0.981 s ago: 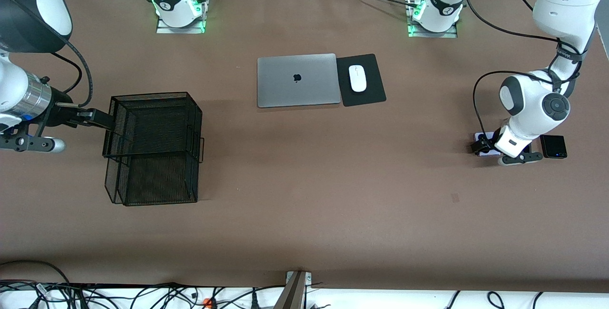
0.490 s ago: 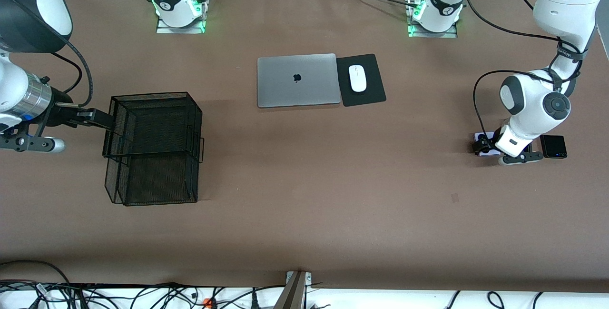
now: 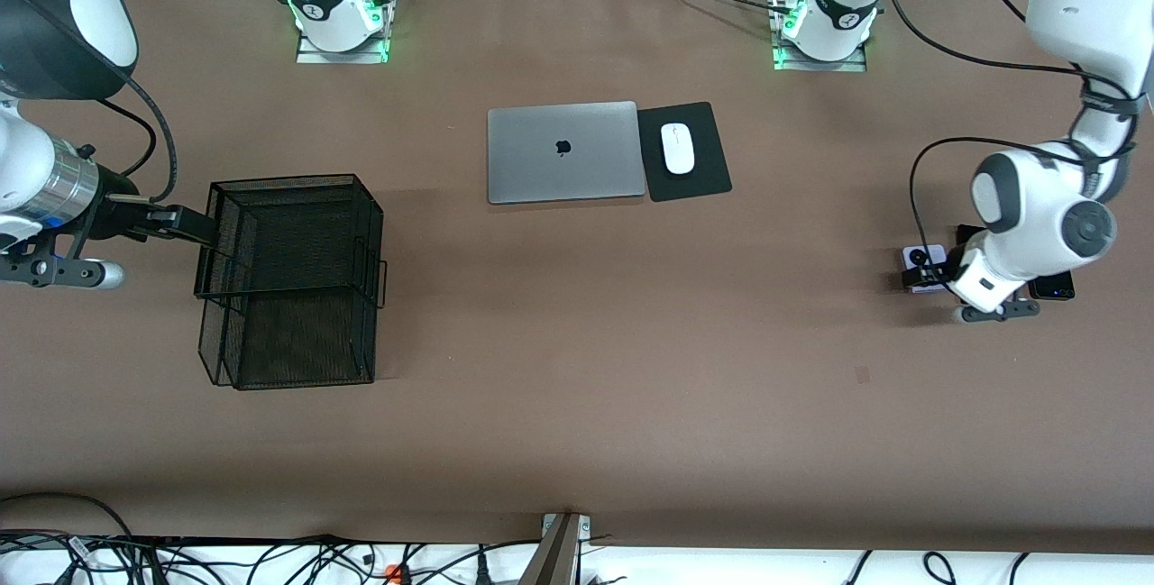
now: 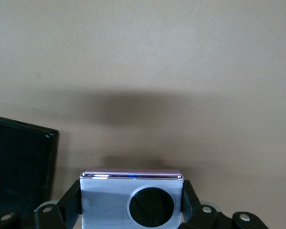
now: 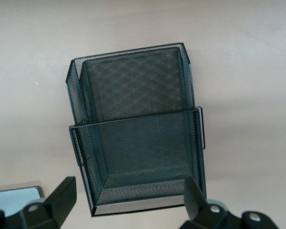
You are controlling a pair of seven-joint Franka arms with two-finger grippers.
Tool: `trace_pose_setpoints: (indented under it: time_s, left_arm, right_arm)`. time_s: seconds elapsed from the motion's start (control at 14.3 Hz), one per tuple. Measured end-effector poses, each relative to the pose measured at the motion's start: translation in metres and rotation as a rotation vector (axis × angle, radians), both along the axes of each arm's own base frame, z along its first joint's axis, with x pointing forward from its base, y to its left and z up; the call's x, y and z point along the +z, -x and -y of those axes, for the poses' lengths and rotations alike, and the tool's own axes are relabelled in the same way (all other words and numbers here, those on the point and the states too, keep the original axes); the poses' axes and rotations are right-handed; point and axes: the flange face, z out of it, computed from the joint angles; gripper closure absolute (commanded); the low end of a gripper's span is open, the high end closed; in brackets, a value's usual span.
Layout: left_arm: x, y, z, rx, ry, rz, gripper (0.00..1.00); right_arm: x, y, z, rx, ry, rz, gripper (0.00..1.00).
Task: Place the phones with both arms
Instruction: 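Carry the white phone to the laptop and release it there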
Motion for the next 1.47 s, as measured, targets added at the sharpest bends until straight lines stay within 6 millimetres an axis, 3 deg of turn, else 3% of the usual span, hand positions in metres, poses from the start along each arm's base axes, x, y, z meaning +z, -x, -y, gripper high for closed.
trace_pose_setpoints:
  time_s: [0.14,0.28,0.42,0.84,1.12,1.47]
  left_arm:
    - [0.027,-0.019,0.022,0.016,-0.003,-0.01,1.0]
    - [0.037,-0.031,0.063,0.032,-0.013,-0.007,1.0]
    - [0.034,-0.033,0.12,0.038,-0.024,-0.013,1.0]
    - [0.027,-0.028,0.32,0.043,-0.056,0.023,1.0]
    - [0.02,-0.024,0.421,0.06,-0.056,0.065,1.0]
    - [0.012,-0.004,0.535,0.029,-0.024,0.12,1.0]
  right_arm:
    - [0.0,0.0,0.0,0.0,0.0,0.0,0.0]
    - [0.0,0.0,0.0,0.0,0.0,0.0,0.0]
    - [0.0,0.0,0.0,0.001,0.0,0.0,0.0]
    - [0.0,0.0,-0.001,0.001,0.0,0.0,0.0]
    - [0.0,0.0,-0.001,0.001,0.0,0.0,0.0]
    - [0.0,0.0,-0.001,0.001,-0.001,0.0,0.0]
